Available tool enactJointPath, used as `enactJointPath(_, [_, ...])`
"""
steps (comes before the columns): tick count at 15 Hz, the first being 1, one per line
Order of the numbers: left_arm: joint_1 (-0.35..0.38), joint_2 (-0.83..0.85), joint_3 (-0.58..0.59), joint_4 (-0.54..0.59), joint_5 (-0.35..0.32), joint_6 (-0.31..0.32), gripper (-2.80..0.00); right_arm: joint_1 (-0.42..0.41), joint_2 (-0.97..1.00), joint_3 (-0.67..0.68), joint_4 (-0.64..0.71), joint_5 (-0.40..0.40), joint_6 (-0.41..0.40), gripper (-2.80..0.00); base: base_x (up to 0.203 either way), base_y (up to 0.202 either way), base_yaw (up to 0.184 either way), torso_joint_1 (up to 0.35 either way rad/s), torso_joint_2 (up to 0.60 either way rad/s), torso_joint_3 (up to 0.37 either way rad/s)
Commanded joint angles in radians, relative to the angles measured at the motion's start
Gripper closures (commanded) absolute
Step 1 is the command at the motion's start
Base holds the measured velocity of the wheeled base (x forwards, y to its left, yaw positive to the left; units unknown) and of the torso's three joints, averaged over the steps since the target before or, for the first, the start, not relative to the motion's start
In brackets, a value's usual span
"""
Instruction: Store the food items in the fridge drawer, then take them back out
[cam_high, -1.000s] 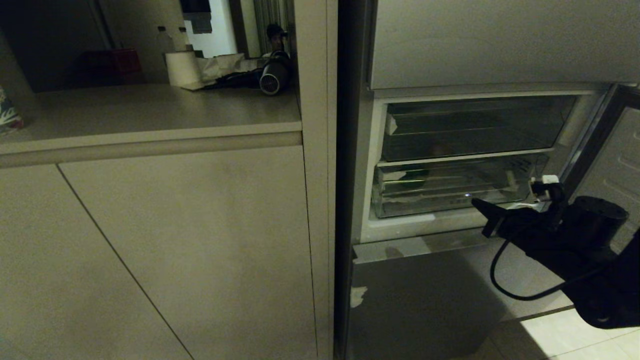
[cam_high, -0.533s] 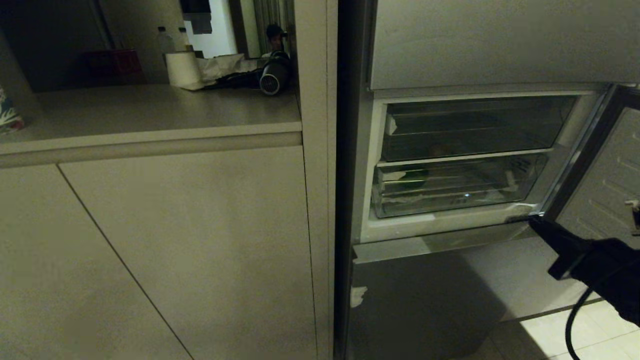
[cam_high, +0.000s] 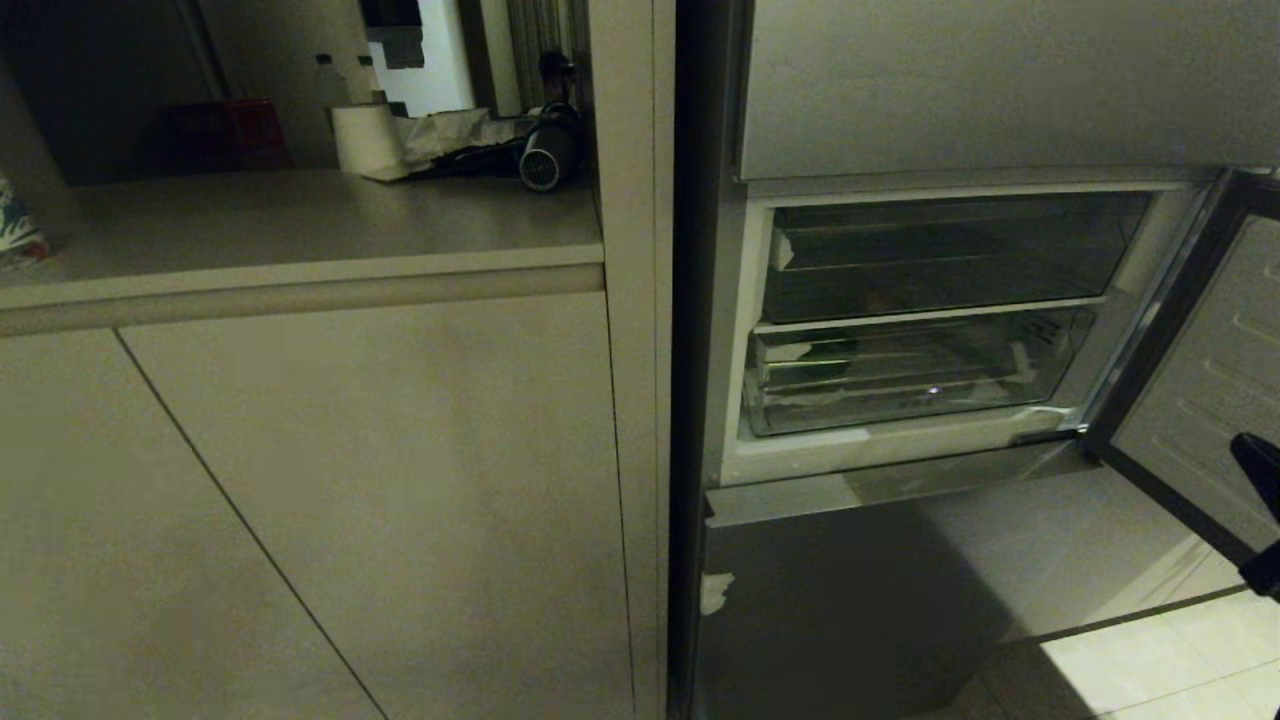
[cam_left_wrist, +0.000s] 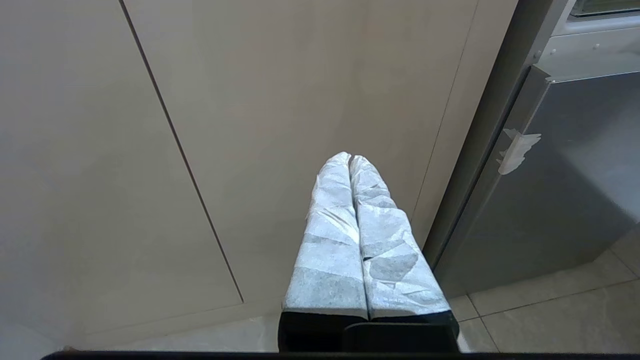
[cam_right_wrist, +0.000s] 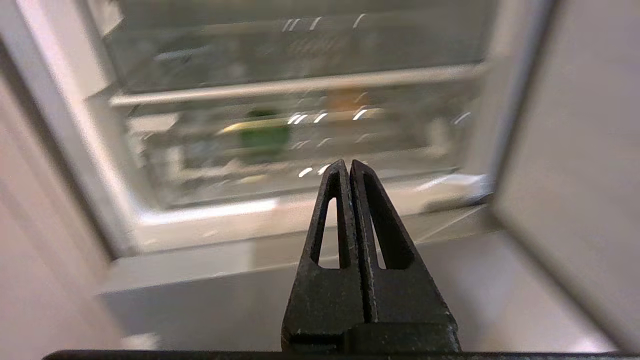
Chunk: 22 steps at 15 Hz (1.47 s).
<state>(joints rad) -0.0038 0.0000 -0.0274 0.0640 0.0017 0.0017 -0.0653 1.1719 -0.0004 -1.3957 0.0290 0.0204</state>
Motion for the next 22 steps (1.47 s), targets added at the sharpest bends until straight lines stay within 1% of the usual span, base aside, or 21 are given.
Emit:
enactJointPath(1, [0.0,0.002,0.0,0.0,0.0,0.001,0.0,-0.003,-0.22,0.03,0.072,-0.009,-0.048,0.0,0.0,0.0,0.0,0.0,0.0,0.0])
enactJointPath(2, [-0.001,0.002,0.0,0.0,0.0,0.0,0.0,-0.003,-0.306,0.03,0.145,-0.011,-0.066,0.0,0.0,0.0,0.0,0.0,0.0,0.0])
enactJointPath(3, [-0.001,0.002,0.0,0.0,0.0,0.0,0.0,-0.001,-0.379,0.03,0.247,-0.013,-0.08,0.0,0.0,0.0,0.0,0.0,0.0,0.0])
enactJointPath(5, [0.001,0.002,0.0,0.0,0.0,0.0,0.0,0.017,-0.502,0.03,0.515,-0.014,-0.096,0.0,0.0,0.0,0.0,0.0,0.0,0.0])
enactJointPath(6, [0.0,0.002,0.0,0.0,0.0,0.0,0.0,0.033,-0.562,0.03,0.673,-0.014,-0.099,0.0,0.0,0.0,0.0,0.0,0.0,0.0])
enactJointPath(8, [-0.001,0.002,0.0,0.0,0.0,0.0,0.0,0.049,-0.67,0.031,0.866,-0.007,-0.096,0.0,0.0,0.0,0.0,0.0,0.0,0.0])
enactJointPath(11, [-0.001,0.002,0.0,0.0,0.001,0.0,0.0,0.074,-0.844,0.031,1.114,0.006,-0.095,0.0,0.0,0.0,0.0,0.0,0.0,0.0])
enactJointPath(12, [0.0,0.002,0.0,0.0,0.0,0.001,0.0,0.087,-0.903,0.031,1.221,0.005,-0.097,0.0,0.0,0.0,0.0,0.0,0.0,0.0])
enactJointPath(13, [0.0,0.002,0.0,0.0,0.001,0.001,0.0,0.095,-0.936,0.03,1.309,0.004,-0.099,0.0,0.0,0.0,0.0,0.0,0.0,0.0])
enactJointPath(16, [-0.001,0.002,0.0,0.0,0.0,0.001,0.0,0.078,-1.048,0.03,1.322,0.006,-0.12,0.0,0.0,0.0,0.0,0.0,0.0,0.0])
enactJointPath(18, [-0.001,0.002,0.0,0.001,0.0,0.003,0.0,0.073,-1.162,0.03,1.321,0.005,-0.135,0.0,0.0,0.0,0.0,0.0,0.0,0.0])
enactJointPath(22, [-0.001,0.002,0.0,0.0,0.0,0.001,0.0,0.067,-1.172,0.031,1.321,-0.015,-0.115,0.0,0.0,0.0,0.0,0.0,0.0,0.0])
